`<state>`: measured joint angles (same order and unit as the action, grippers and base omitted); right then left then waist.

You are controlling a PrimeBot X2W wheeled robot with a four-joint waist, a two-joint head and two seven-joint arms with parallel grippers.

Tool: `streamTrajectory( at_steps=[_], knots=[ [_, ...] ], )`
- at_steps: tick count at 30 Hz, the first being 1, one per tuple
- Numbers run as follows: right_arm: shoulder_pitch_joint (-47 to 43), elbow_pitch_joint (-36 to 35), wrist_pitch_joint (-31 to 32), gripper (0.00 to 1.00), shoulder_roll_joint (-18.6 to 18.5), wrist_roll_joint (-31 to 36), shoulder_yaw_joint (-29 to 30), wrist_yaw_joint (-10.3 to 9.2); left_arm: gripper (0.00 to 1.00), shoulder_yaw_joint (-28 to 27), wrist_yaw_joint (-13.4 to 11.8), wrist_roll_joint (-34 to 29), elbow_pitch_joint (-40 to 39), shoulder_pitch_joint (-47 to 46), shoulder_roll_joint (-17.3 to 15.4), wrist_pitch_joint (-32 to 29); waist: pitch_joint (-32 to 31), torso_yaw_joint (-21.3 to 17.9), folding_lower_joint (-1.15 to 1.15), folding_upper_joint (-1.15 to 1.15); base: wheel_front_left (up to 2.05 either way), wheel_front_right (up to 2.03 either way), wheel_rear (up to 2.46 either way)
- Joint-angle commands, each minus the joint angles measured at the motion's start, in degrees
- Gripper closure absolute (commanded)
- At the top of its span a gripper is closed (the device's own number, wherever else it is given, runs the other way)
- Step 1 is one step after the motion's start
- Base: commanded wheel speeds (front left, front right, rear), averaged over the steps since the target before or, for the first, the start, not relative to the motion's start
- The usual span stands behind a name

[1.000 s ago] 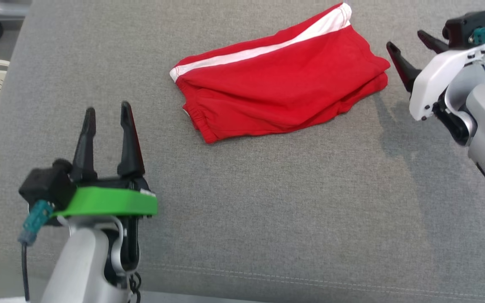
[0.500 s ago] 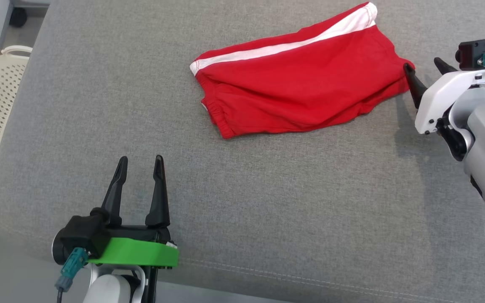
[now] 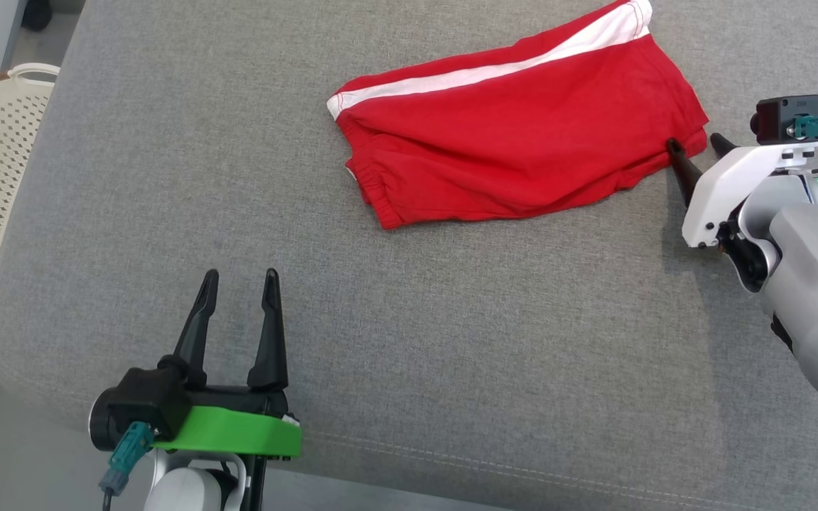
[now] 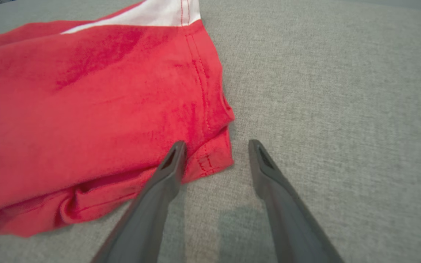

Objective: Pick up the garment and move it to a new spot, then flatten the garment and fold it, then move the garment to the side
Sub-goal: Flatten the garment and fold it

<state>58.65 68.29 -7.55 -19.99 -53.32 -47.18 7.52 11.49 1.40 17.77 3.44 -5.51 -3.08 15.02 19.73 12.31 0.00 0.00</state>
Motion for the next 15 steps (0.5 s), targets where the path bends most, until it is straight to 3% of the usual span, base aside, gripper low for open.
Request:
streamTrajectory(
  at_steps=[1,3,4,6,7,15],
  knots=[
    [-1.13,-0.25,0.38,0.33,-0.03,-0.67,0.06,-0.07,0.0,0.06,0.34,-0.4,0.24,0.39,0.07,0.14,0.02,0.03,0.0,0.0,0.0,0.0,0.0],
    [-1.44,-0.49,0.63,0.51,-0.05,-1.04,0.06,-0.07,0.0,0.19,0.53,-0.57,0.41,0.3,0.11,0.14,0.03,0.1,0.0,0.0,0.0,0.0,0.0],
    [-1.45,-0.58,0.73,0.53,-0.03,-1.15,0.01,-0.07,0.0,0.24,0.54,-0.63,0.52,0.28,0.12,0.14,0.04,0.13,0.0,0.0,0.0,0.0,0.0],
    [-1.53,-0.68,0.88,0.74,0.09,-1.28,-0.09,-0.07,0.0,0.32,0.52,-0.71,0.76,0.25,0.13,0.14,-0.01,0.16,0.0,0.0,0.0,0.0,0.0],
    [-1.62,-0.71,0.92,1.0,0.12,-1.38,-0.16,-0.07,0.0,0.37,0.53,-0.79,0.91,0.27,0.14,0.14,-0.06,0.15,0.0,0.0,0.0,0.0,0.0],
    [-3.36,-1.8,-0.53,1.0,-0.5,-1.72,-0.95,-0.07,0.0,1.04,0.13,-0.21,2.4,0.83,0.15,0.15,-2.46,-0.42,0.0,0.0,0.0,0.0,0.0]
  ],
)
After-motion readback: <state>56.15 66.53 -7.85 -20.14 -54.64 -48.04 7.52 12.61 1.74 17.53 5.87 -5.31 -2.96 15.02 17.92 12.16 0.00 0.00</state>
